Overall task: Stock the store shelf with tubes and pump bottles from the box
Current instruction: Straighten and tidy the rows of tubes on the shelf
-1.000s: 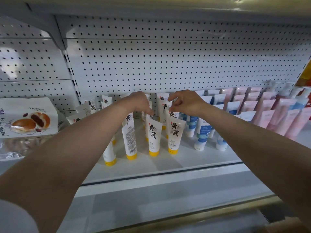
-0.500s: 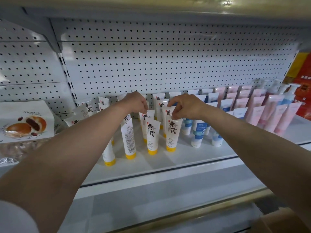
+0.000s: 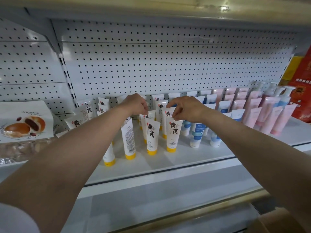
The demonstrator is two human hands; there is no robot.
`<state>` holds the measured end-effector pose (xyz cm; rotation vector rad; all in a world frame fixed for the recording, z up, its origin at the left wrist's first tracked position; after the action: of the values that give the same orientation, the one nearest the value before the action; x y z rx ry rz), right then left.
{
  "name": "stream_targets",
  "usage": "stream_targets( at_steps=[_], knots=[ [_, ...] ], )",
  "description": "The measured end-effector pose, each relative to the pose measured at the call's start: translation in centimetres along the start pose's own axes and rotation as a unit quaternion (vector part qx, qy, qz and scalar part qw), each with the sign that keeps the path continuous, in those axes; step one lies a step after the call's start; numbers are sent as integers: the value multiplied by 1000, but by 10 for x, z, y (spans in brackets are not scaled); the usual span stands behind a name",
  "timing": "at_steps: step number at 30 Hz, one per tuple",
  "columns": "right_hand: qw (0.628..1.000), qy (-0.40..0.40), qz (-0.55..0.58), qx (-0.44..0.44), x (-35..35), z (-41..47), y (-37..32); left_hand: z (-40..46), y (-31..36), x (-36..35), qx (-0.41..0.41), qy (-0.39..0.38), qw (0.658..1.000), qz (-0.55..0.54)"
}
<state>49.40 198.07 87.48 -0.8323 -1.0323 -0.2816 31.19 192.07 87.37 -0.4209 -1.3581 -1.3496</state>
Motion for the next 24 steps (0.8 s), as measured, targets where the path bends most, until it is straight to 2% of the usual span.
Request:
stream_targets(
  at_steps=[14,19,24],
  knots=[
    [999,3,-14,29,3,-6,-14,-6,-2,5,24,3,999,-34],
    [997,43,56,40,3,-3,-29,-9,-5,24,23,24,999,-37],
    [996,22,68,54,-8,-4,-47,-21,-22,49,44,46,997,-47]
  ],
)
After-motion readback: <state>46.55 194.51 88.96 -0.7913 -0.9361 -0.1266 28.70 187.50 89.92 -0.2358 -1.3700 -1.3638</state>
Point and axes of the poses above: each hand's wrist, its own z-axis towards the middle knuckle, its own x-axis out of the back of the hand, y = z × x, the point moved 10 cm from there along z, towards the middle knuckle, and after that the axes turned 11 degrees about y, right-handed, at the moved point
